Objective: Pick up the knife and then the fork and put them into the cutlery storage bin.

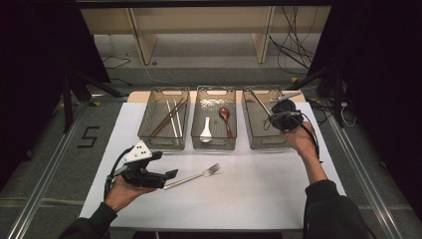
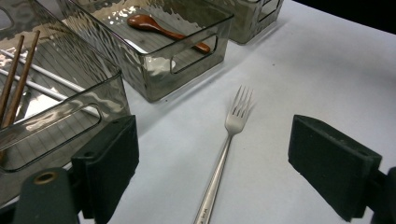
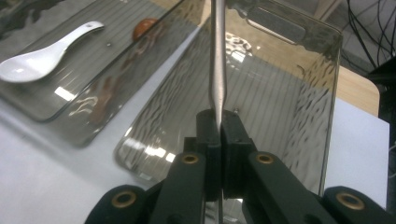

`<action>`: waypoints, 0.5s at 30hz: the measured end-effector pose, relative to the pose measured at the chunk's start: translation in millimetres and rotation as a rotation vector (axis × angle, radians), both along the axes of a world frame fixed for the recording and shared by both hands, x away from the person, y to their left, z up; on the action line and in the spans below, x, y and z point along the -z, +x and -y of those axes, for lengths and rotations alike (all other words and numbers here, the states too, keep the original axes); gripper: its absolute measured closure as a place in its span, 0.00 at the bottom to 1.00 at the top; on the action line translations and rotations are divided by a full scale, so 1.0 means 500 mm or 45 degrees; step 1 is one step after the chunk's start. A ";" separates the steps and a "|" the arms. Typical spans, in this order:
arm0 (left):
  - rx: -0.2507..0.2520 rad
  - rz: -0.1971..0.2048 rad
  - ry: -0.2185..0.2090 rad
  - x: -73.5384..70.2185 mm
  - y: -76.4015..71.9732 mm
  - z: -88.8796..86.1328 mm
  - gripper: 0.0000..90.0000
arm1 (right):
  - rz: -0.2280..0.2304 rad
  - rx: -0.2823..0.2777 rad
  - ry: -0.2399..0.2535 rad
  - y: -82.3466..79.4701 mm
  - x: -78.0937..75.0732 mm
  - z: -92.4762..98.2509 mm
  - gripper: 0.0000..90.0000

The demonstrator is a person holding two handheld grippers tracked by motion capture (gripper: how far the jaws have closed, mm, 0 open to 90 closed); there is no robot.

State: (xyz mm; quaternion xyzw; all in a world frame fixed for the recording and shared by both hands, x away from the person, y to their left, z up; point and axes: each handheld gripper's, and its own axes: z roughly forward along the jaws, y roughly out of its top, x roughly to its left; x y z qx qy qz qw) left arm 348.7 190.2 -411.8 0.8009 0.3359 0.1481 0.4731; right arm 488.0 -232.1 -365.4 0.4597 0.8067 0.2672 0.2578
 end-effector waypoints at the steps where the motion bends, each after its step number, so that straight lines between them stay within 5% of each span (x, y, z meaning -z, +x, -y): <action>1: 0.000 0.003 -0.001 -0.001 -0.001 -0.001 0.18 | -0.004 0.009 -0.002 0.008 0.001 0.000 0.99; 15: 0.025 -0.018 0.016 0.006 -0.002 0.004 0.17 | -0.071 0.125 0.027 0.081 0.008 -0.004 0.99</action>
